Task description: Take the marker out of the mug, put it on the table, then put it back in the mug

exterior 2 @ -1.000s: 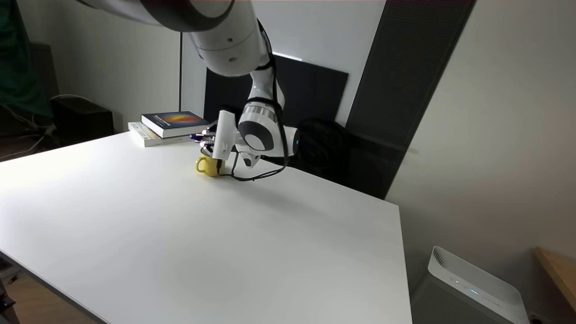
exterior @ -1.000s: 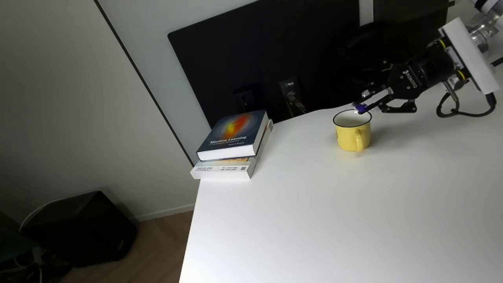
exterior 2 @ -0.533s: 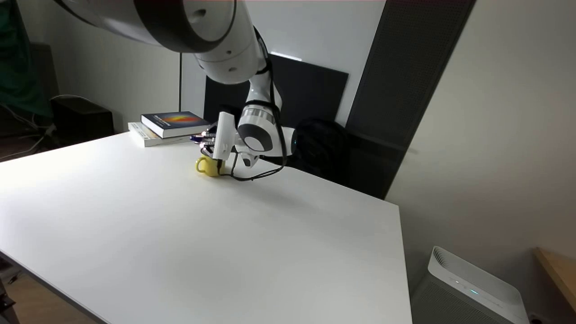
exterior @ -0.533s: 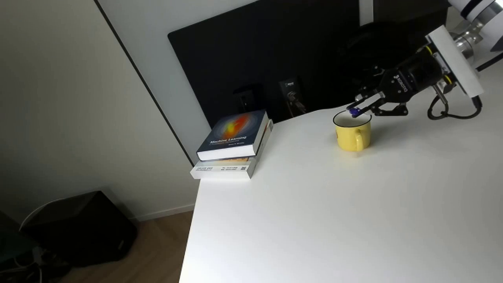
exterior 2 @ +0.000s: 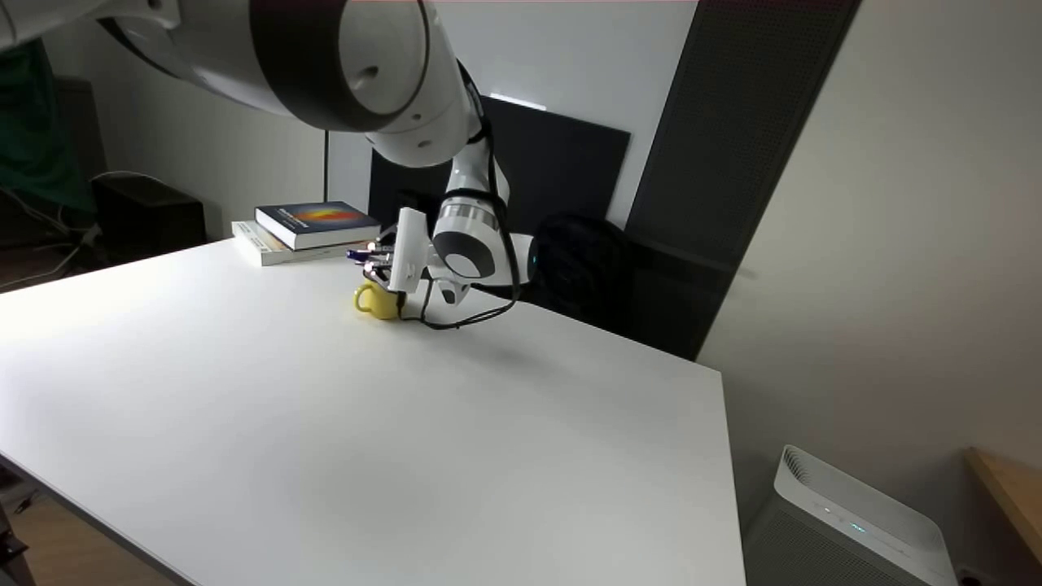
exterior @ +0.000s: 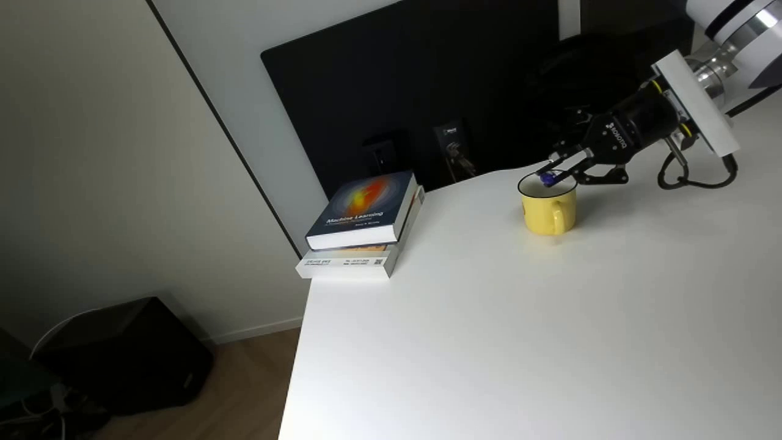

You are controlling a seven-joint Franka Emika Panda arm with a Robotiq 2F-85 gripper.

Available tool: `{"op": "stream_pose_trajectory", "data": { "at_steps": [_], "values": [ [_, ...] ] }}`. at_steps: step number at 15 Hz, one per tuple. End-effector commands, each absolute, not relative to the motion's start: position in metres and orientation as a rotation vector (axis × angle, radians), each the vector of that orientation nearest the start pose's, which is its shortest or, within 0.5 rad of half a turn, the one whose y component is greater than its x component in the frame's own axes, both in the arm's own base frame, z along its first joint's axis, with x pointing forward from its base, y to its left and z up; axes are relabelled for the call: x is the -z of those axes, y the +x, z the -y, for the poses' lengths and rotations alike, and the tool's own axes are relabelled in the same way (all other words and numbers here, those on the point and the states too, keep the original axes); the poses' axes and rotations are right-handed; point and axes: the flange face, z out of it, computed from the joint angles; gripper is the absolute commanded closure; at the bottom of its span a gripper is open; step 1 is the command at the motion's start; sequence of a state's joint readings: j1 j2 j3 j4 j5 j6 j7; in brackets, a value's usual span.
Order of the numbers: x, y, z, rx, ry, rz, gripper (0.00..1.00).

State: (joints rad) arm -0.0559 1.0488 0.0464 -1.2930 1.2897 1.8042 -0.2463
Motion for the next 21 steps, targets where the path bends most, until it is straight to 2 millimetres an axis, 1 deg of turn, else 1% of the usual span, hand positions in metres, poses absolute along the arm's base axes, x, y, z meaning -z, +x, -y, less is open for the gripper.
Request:
{"op": "stream_pose_trajectory", "data": {
  "at_steps": [1,6,7,8,10,13,16,18,20,21],
  "values": [
    [-0.123,0.725,-0.066,-0.363,-1.843,-0.49,0.95],
    [-0.12,0.729,-0.065,-0.364,-1.851,-0.485,0.95],
    [-0.12,0.729,-0.065,-0.364,-1.851,-0.484,0.74],
    [-0.12,0.729,-0.064,-0.364,-1.852,-0.484,0.56],
    [-0.121,0.73,-0.064,-0.365,-1.854,-0.479,0.44],
    [-0.121,0.73,-0.065,-0.372,-1.86,-0.468,0.22],
    [-0.122,0.73,-0.066,-0.376,-1.863,-0.462,0.02],
    [-0.126,0.728,-0.073,-0.391,-1.909,-0.419,0.0],
    [-0.136,0.721,-0.086,-0.404,-2.024,-0.296,0.0],
    [-0.14,0.718,-0.092,-0.413,-2.078,-0.266,0.0]
  ]
}}
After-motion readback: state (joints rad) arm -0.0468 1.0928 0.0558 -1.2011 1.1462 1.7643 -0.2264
